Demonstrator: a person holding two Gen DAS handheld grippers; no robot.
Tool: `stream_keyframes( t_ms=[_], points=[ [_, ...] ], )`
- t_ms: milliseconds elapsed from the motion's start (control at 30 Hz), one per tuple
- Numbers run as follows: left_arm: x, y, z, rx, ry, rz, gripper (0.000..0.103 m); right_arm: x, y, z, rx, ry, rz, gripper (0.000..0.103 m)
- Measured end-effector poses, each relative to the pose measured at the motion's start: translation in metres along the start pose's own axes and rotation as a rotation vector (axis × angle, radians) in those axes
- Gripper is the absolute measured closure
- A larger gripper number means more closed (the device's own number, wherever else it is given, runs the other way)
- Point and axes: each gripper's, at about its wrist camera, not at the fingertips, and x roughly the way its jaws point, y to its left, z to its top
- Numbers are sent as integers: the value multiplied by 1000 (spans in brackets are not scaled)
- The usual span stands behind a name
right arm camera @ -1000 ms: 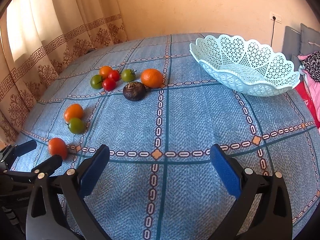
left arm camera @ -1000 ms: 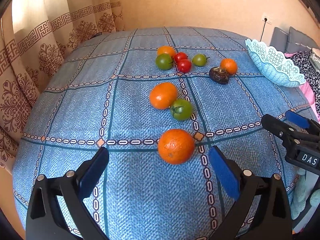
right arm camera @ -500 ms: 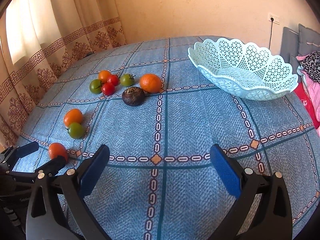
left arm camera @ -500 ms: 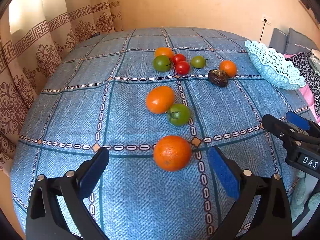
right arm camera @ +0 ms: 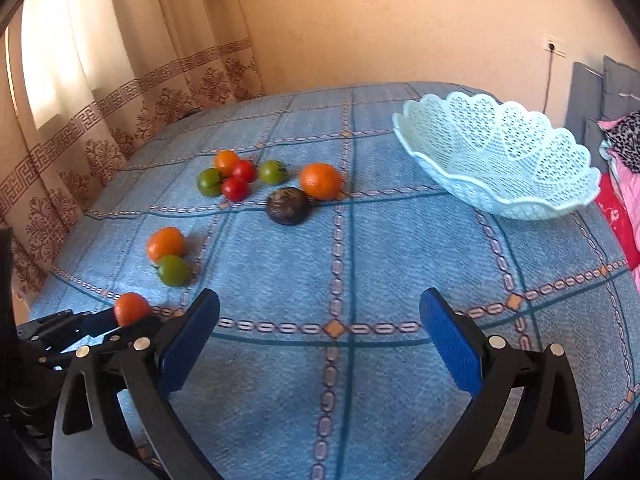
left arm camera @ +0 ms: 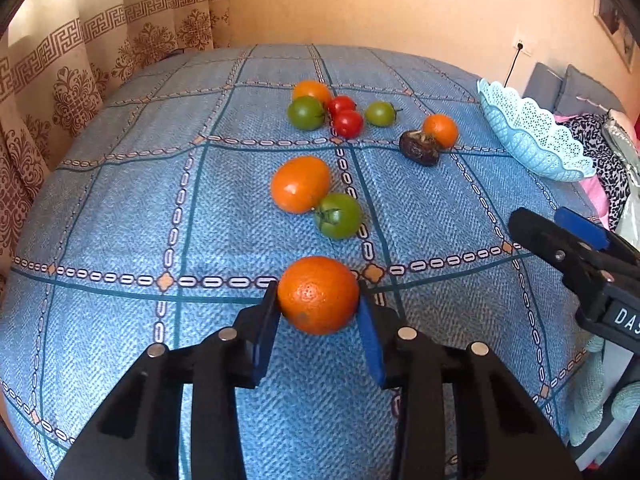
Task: Organize fruits
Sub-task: 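Close the right tool on the green tomato while the left tool holds the orange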
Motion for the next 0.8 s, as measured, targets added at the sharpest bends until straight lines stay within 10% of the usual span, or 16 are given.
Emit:
stream_keyframes(
  t_ms=[800],
  points=[
    [-34, 69, 7, -124, -108, 124, 65, 81, 117, 11, -259, 170, 162, 57]
  ],
)
